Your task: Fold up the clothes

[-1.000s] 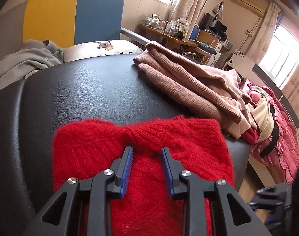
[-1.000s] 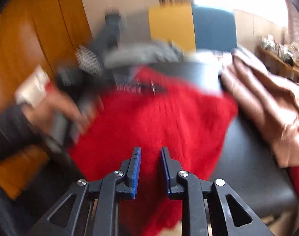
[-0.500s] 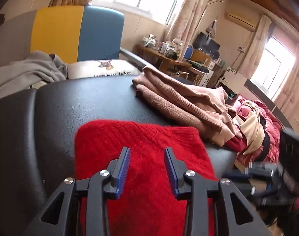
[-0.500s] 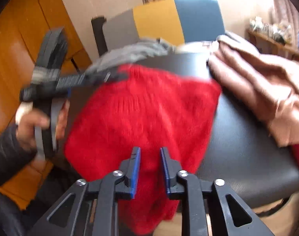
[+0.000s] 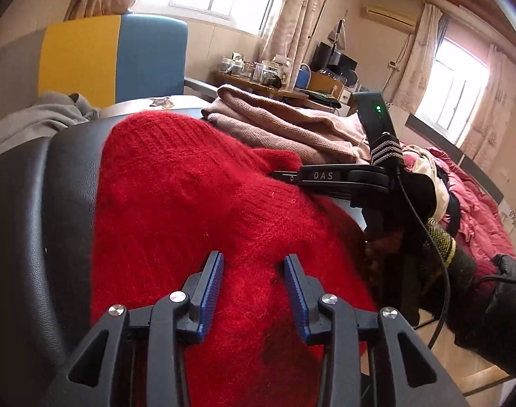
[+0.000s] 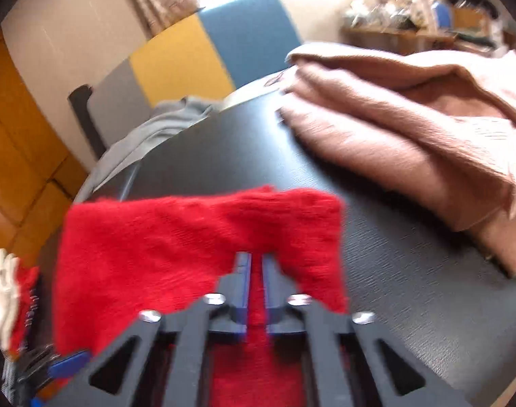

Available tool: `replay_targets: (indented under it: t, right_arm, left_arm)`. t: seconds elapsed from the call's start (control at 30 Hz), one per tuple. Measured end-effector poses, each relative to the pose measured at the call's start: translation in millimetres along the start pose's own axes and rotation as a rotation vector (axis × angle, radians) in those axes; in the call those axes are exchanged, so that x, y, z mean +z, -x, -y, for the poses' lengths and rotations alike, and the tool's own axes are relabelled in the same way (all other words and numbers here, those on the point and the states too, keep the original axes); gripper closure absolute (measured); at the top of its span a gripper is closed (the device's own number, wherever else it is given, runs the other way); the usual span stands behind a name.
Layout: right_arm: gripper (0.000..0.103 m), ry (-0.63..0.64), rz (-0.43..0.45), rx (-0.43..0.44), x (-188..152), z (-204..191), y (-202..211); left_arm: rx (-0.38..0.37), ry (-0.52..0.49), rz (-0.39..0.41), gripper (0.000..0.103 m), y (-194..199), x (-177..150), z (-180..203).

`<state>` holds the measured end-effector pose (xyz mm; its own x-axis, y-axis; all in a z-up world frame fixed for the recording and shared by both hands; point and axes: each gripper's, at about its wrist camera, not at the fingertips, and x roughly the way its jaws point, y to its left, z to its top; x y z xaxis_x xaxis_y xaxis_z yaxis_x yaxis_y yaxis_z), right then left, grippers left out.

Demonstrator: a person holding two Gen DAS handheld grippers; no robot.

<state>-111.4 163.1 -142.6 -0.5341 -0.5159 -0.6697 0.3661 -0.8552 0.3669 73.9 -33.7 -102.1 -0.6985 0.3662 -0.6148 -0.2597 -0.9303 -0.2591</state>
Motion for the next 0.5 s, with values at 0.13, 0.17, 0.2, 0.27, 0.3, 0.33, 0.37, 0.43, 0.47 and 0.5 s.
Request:
replay_targets:
  t: [0.13, 0.17, 0.2, 0.27, 0.3, 0.33, 0.37, 0.43, 0.47, 0.5]
  right_arm:
    - [0.103, 0.030, 0.020, -0.014, 0, -2, -2]
    - [0.103, 0.048, 0.020, -0.022, 0, -5, -1]
    - [0.102, 0.064, 0.020, -0.029, 0, -8, 0]
    - [0.102, 0.067, 0.027, -0.027, -3, -11, 5]
    - [0.101, 0.068, 0.032, -0.024, -1, -11, 2]
    - [0.101, 0.069, 0.035, -0.025, 0, -12, 1]
    - [0.101, 0.071, 0.037, -0.025, -1, -11, 2]
    - [0.101, 0.074, 0.039, -0.027, -3, -10, 2]
    - [0.101, 0.075, 0.039, -0.029, -3, -9, 2]
    - [0.100, 0.078, 0.039, -0.031, -3, -10, 2]
  left_arm:
    - [-0.012, 0.033, 0.015, 0.066, 1, 0, -4]
    - [-0.016, 0.042, 0.017, 0.066, 5, 2, -4]
    - [-0.022, 0.053, 0.020, 0.066, 10, 5, -4]
    - [-0.041, 0.087, 0.057, 0.066, 26, 13, -11]
    - [-0.032, 0.094, 0.091, 0.066, 37, 20, -16]
    - [-0.024, 0.100, 0.120, 0.065, 47, 27, -20]
    - [-0.021, 0.098, 0.129, 0.065, 50, 35, -25]
    - [-0.016, 0.093, 0.146, 0.065, 57, 51, -35]
    - [-0.013, 0.089, 0.152, 0.064, 59, 60, -40]
    - [-0.012, 0.078, 0.142, 0.064, 56, 70, -43]
